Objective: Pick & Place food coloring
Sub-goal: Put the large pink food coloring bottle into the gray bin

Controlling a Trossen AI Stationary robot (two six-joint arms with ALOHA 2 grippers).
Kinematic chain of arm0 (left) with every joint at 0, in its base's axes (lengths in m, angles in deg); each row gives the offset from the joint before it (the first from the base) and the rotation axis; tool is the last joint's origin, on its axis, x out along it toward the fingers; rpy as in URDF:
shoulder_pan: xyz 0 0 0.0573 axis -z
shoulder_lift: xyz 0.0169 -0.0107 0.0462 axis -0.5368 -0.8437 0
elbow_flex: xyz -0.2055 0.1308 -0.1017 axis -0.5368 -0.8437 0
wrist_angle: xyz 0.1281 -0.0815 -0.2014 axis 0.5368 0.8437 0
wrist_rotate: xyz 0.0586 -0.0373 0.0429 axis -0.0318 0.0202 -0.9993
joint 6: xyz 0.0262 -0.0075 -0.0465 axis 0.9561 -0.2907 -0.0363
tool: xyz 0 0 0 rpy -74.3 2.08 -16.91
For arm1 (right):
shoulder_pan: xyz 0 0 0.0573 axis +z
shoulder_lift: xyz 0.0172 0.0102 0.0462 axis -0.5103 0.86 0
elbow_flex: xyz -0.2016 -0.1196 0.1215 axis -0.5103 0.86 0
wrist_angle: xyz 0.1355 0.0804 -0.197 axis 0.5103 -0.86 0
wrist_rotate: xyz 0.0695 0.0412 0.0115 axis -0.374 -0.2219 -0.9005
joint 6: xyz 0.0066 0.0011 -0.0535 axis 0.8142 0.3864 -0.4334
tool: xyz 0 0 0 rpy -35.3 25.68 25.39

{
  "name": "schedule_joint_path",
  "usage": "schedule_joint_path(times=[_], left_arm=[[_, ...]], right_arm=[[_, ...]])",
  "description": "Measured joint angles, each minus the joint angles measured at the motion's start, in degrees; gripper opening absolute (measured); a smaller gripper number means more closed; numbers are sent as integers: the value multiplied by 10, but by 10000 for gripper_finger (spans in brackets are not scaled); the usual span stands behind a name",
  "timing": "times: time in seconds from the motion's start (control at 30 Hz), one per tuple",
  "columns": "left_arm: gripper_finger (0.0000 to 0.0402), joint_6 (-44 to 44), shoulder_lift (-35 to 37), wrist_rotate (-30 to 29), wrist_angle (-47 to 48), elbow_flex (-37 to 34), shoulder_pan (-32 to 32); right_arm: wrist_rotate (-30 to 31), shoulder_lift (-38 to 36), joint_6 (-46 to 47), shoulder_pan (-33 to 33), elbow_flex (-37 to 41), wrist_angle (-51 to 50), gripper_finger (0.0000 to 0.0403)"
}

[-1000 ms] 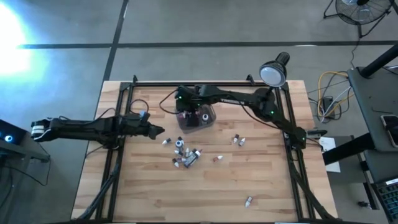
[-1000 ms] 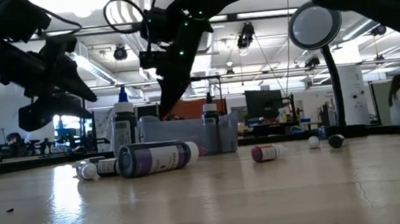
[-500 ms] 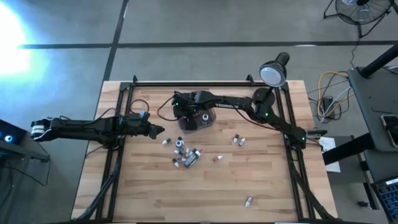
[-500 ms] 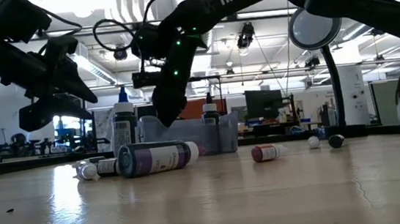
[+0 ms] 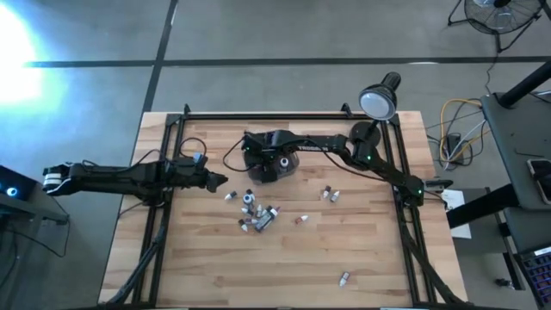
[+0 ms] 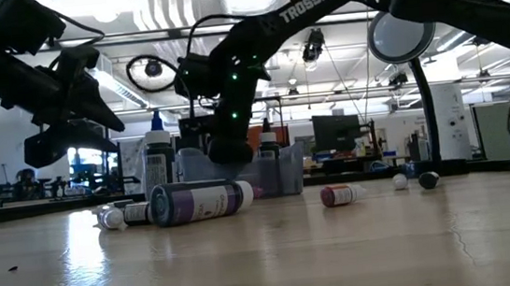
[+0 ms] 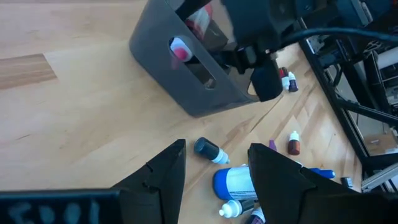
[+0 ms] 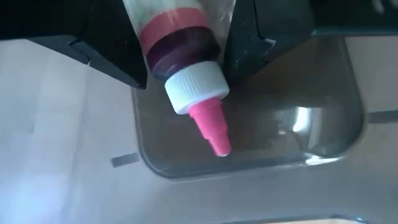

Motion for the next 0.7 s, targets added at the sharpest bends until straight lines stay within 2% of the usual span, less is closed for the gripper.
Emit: schedule_joint_path(times=[0.2, 0.5, 0.7], left_arm=[[151, -1, 0, -12, 0, 0, 0], [151, -7, 0, -15, 0, 0, 0], [151, -18, 0, -15, 0, 0, 0]], right_arm=[[-1, -1, -12, 0, 7, 4, 200], [-12, -1, -40, -2, 7, 13, 141], [-17, -1, -12, -3, -1, 17, 161]])
